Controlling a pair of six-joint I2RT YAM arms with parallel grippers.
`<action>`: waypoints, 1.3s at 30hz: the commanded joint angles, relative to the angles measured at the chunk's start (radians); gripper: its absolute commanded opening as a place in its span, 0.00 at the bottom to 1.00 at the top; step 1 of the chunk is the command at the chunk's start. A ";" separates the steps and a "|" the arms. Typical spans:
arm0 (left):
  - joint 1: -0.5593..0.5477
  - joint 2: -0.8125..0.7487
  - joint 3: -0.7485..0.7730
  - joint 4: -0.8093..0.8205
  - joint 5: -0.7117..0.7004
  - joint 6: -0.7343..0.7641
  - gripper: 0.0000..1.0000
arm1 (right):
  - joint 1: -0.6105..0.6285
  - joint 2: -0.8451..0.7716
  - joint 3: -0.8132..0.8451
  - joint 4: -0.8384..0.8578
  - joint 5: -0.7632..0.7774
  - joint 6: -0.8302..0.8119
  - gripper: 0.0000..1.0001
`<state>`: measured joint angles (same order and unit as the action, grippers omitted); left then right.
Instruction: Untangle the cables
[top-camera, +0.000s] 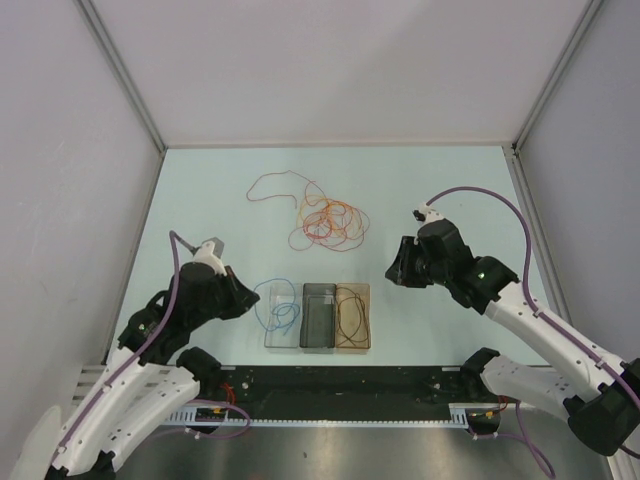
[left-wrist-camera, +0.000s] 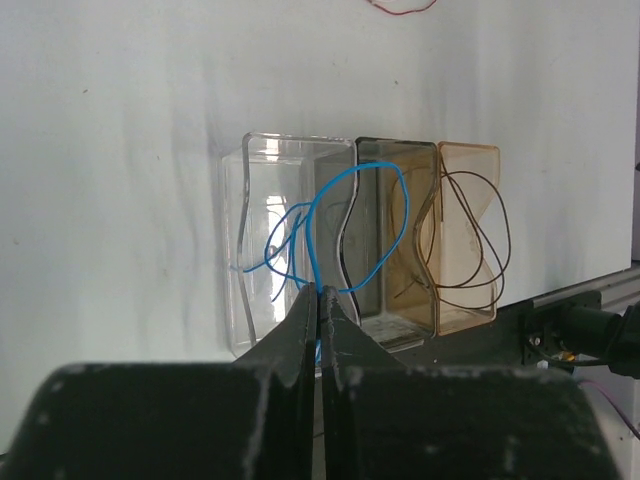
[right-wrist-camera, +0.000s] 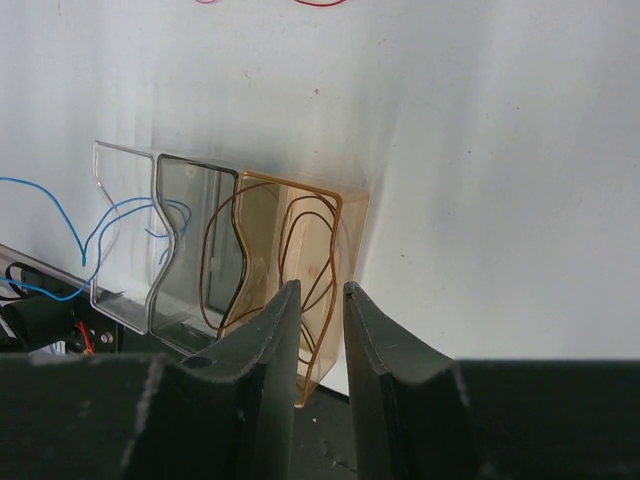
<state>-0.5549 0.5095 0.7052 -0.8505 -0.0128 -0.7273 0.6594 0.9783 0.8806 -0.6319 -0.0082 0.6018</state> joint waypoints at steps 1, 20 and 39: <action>-0.029 0.009 -0.039 0.068 -0.021 -0.072 0.00 | 0.002 -0.004 0.029 -0.005 0.008 0.001 0.29; -0.333 0.303 -0.052 0.045 -0.400 -0.336 0.00 | 0.005 -0.013 0.024 -0.029 0.047 -0.005 0.29; -0.335 0.523 -0.018 0.148 -0.400 -0.291 0.00 | 0.005 0.037 0.009 0.014 0.021 -0.016 0.29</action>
<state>-0.8837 1.0126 0.6586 -0.8051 -0.4702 -1.0634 0.6617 1.0042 0.8806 -0.6571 0.0185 0.6006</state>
